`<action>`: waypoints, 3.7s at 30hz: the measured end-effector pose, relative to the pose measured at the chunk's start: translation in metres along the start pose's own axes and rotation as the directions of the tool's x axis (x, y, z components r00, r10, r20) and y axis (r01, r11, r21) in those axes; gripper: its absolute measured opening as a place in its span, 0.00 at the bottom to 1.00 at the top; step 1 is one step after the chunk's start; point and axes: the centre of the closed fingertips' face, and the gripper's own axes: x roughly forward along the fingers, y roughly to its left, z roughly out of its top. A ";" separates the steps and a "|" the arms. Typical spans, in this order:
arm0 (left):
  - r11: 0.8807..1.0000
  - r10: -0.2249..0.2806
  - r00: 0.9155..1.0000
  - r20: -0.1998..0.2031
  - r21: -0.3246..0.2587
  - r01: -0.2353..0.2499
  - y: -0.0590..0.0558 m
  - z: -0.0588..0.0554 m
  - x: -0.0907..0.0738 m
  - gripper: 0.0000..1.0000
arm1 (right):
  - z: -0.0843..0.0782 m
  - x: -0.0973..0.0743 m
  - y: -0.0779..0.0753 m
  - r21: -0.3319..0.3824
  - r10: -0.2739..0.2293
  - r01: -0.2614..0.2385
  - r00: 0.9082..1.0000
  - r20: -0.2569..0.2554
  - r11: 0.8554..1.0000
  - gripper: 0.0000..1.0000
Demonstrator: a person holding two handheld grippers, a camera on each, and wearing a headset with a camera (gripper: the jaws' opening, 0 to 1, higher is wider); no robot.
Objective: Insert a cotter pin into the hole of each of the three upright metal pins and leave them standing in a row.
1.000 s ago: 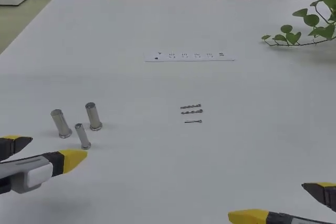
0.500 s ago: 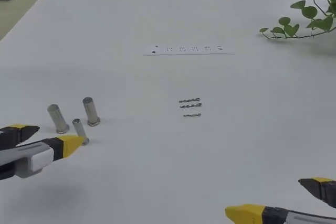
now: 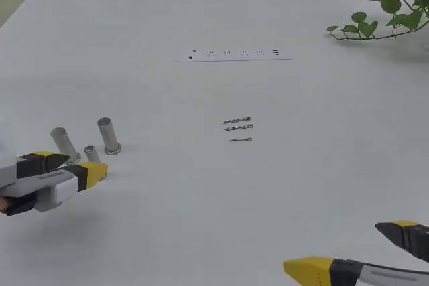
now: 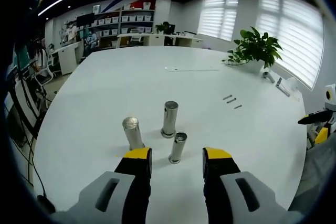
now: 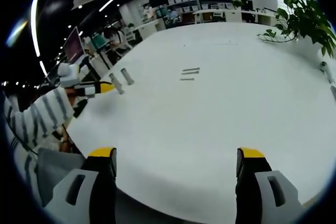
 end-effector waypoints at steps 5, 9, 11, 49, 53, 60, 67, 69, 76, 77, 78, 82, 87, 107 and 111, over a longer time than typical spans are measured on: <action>0.999 0.004 1.000 -0.014 0.041 -0.004 -0.001 -0.003 0.011 0.27 | 0.002 0.000 -0.001 0.003 -0.004 0.004 1.000 0.002 1.000 0.95; 1.000 -0.003 1.000 -0.009 0.013 0.003 -0.002 -0.004 0.016 0.19 | 0.004 0.000 -0.002 0.006 -0.010 0.010 1.000 0.004 1.000 0.95; 1.000 0.003 1.000 -0.011 0.023 -0.003 -0.002 -0.005 0.017 0.17 | 0.003 0.000 -0.004 0.007 -0.016 0.016 1.000 -0.001 1.000 0.95; 0.997 0.005 1.000 0.012 0.071 -0.006 -0.015 0.003 0.016 0.07 | -0.004 -0.006 -0.013 0.017 -0.009 0.009 1.000 0.016 1.000 0.87; 0.988 -0.063 0.997 0.034 0.142 0.058 -0.033 0.012 0.011 0.07 | -0.005 -0.006 -0.012 0.008 -0.004 0.004 1.000 0.018 1.000 0.86; 0.966 -0.106 0.994 0.012 0.238 0.100 -0.061 0.011 0.000 0.07 | 0.000 -0.011 -0.012 -0.004 -0.011 0.011 0.999 0.039 1.000 0.86; 0.951 -0.160 0.987 -0.034 0.262 0.163 -0.090 -0.004 -0.003 0.07 | 0.003 -0.012 -0.012 -0.009 -0.011 0.012 0.998 0.060 1.000 0.86; 0.947 -0.171 0.984 -0.056 0.267 0.180 -0.097 -0.012 -0.001 0.07 | 0.004 -0.013 -0.011 -0.013 -0.009 0.010 0.997 0.076 1.000 0.86; 0.941 -0.197 0.977 -0.080 0.263 0.212 -0.113 -0.022 0.001 0.07 | 0.004 -0.014 -0.013 -0.021 -0.003 0.004 0.997 0.082 1.000 0.87; 0.941 -0.198 0.977 -0.082 0.262 0.213 -0.114 -0.022 0.001 0.07 | 0.004 -0.014 -0.013 -0.021 -0.002 0.004 0.997 0.083 1.000 0.87; 0.941 -0.199 0.976 -0.086 0.260 0.215 -0.116 -0.023 0.001 0.07 | 0.005 -0.014 -0.013 -0.022 -0.002 0.004 0.996 0.088 1.000 0.88; 0.943 -0.202 0.975 -0.091 0.251 0.219 -0.119 -0.025 0.000 0.07 | 0.008 -0.015 -0.014 -0.024 -0.003 0.006 0.994 0.108 1.000 0.91; 0.940 -0.205 0.972 -0.116 0.255 0.229 -0.120 -0.033 0.000 0.07 | 0.009 -0.015 -0.014 -0.029 -0.010 0.014 0.994 0.112 0.999 1.00; 0.940 -0.210 0.970 -0.123 0.248 0.235 -0.124 -0.043 0.000 0.07 | 0.009 -0.016 -0.014 -0.040 -0.008 0.013 0.994 0.113 0.999 1.00; 0.937 -0.212 0.970 -0.121 0.257 0.237 -0.126 -0.045 -0.001 0.07 | 0.009 -0.016 -0.013 -0.038 -0.005 0.010 0.993 0.114 0.999 1.00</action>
